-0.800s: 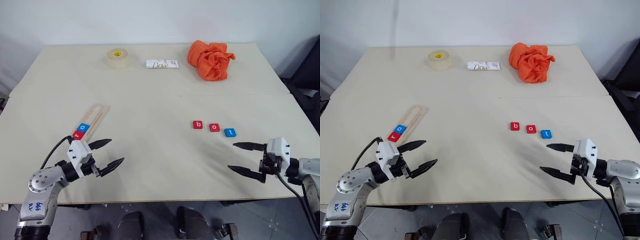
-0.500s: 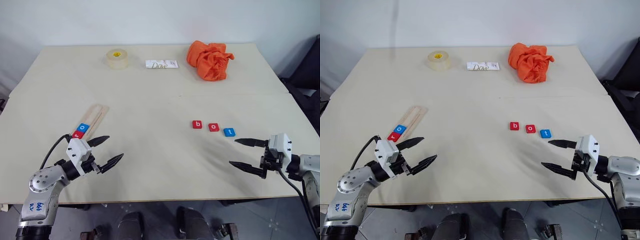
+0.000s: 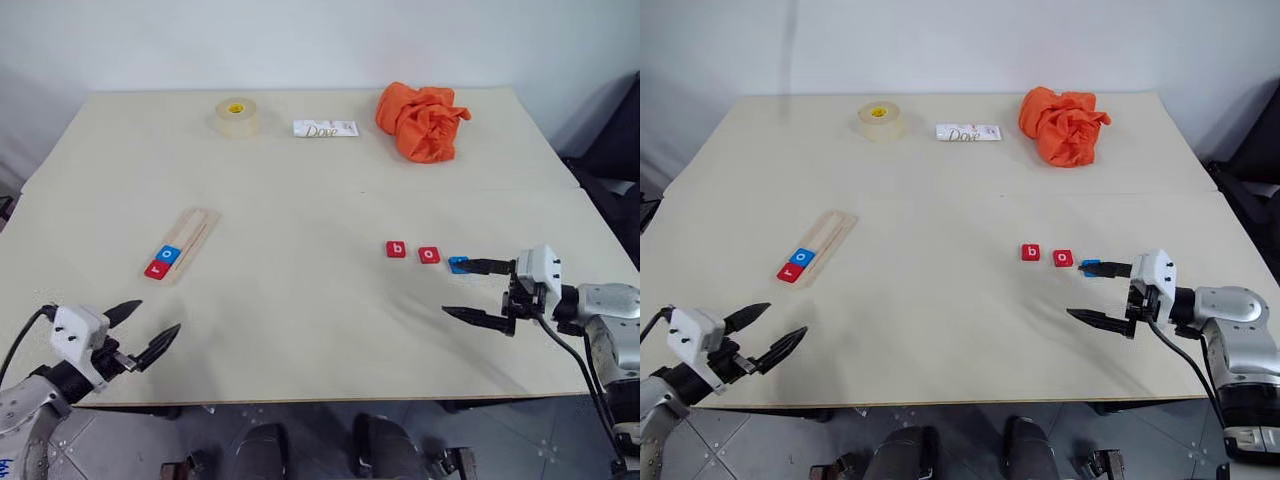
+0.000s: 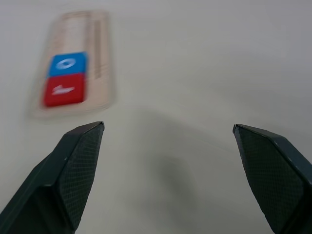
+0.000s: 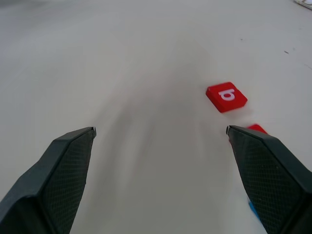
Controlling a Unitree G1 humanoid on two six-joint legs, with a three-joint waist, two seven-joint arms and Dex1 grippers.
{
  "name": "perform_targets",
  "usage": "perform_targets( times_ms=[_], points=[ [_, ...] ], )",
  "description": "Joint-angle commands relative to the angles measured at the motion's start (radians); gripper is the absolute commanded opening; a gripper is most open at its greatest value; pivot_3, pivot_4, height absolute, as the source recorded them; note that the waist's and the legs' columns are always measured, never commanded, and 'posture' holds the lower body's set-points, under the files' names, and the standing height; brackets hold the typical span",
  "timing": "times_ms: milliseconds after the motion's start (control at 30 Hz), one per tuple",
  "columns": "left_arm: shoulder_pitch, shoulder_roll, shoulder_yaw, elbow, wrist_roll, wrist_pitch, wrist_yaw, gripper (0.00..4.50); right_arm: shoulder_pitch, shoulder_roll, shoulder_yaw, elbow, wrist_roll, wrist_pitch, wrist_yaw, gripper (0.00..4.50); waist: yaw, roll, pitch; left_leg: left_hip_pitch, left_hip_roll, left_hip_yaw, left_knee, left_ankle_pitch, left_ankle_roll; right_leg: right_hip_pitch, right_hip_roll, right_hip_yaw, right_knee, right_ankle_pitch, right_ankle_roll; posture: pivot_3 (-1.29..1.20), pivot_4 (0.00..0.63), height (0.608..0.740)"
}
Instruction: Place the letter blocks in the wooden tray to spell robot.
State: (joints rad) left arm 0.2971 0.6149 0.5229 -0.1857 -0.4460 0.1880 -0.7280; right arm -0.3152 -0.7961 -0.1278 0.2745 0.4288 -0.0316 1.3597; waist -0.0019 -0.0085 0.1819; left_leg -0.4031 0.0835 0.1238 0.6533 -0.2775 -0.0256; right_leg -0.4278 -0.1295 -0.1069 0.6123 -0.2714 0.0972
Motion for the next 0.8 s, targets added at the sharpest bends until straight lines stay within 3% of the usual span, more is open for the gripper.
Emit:
perform_targets(
  times_ms=[33,200,367,567,800],
  points=[
    [-0.007,0.017,0.039,-0.04,-0.025,0.026,0.019,4.5,-0.026,0.006,-0.001,-0.043,0.007,0.017,-0.006,4.49,0.0,0.0,0.0,0.0,0.0,0.0,0.0,0.0,0.0,0.0,0.0,0.0,0.0,0.0,0.0,0.0,0.15,0.74],
    [-0.136,0.073,0.036,0.027,-0.02,0.198,0.115,4.5,-0.028,0.011,0.006,-0.105,0.012,0.057,-0.023,4.49,0.002,0.0,0.0,0.0,0.0,0.0,0.0,0.0,0.0,0.0,0.0,0.0,0.001,0.0,0.0,0.0,0.15,0.74],
    [-0.281,0.113,-0.012,0.123,0.01,0.254,0.131,4.5,-0.003,0.009,-0.003,-0.168,0.02,0.093,-0.036,4.49,0.0,0.0,0.0,0.0,0.0,0.0,0.0,0.0,0.0,0.0,0.0,0.0,0.003,0.0,0.0,0.0,0.15,0.74],
    [-0.477,0.149,-0.122,0.313,0.076,0.273,0.129,4.5,0.029,-0.001,-0.018,-0.236,0.031,0.135,-0.049,4.49,0.0,-0.001,0.0,0.0,0.0,0.0,0.001,0.0,-0.001,-0.001,0.0,0.0,0.004,0.0,0.0,0.0,0.15,0.74],
    [-0.604,0.143,-0.208,0.456,0.126,0.27,0.112,4.5,0.057,-0.012,-0.038,-0.285,0.04,0.165,-0.062,4.49,-0.001,-0.001,0.0,0.0,0.0,0.001,0.001,0.001,-0.001,-0.001,0.0,0.0,0.005,0.0,0.0,0.0,0.15,0.74]
  ],
)
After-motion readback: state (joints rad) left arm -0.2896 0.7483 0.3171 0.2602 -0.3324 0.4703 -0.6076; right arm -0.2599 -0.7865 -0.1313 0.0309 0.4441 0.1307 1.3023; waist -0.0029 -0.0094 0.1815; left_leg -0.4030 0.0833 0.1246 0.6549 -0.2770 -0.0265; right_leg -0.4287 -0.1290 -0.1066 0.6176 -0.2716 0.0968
